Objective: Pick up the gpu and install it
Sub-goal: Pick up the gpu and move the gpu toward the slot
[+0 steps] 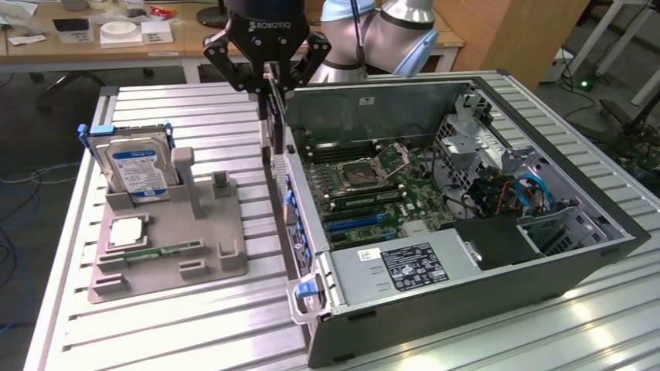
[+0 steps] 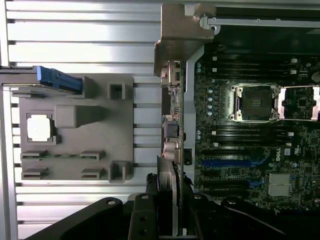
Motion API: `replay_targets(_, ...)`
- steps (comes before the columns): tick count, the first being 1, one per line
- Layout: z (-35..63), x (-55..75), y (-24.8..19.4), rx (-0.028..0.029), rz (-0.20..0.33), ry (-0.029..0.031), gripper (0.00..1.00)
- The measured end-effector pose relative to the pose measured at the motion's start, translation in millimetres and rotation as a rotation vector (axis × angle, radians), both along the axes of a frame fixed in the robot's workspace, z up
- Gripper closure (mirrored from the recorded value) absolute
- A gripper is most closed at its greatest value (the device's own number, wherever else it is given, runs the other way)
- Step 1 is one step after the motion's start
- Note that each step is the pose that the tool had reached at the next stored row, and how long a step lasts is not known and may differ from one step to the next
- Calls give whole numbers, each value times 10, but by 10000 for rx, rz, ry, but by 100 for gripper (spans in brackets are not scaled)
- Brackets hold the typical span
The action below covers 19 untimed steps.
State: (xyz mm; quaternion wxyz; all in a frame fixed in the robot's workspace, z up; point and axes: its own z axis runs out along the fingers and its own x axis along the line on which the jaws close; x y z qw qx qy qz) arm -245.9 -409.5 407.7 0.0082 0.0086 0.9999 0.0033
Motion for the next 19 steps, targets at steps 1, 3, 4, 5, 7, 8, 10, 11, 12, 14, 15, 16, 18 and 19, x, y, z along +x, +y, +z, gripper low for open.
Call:
replay_targets(1, 0, 13, 0, 0, 1, 0, 72)
replay_targets(3, 0, 30, 0, 0, 0, 0, 72)
replay_targets(4, 0, 38, 0, 0, 1, 0, 72)
replay_targets(5, -1, 46, 0, 0, 1, 0, 72)
replay_targets(7, -1, 62, 0, 0, 0, -1, 72)
replay_targets(8, -1, 70, 0, 0, 1, 0, 72)
replay_targets(10, -1, 88, 0, 0, 0, -1, 72)
replay_targets(11, -1, 97, 0, 1, 0, 0, 72)
replay_targets(12, -2, 106, 0, 1, 1, 0, 72)
replay_targets(14, -2, 122, 0, 0, 1, -1, 72)
replay_targets(15, -2, 131, 0, 1, 0, 0, 72)
replay_targets(16, -2, 140, 0, 0, 1, 0, 72)
replay_targets(18, -3, 155, 0, 0, 0, 0, 72)
replay_targets(19, -3, 162, 0, 0, 1, 0, 72)
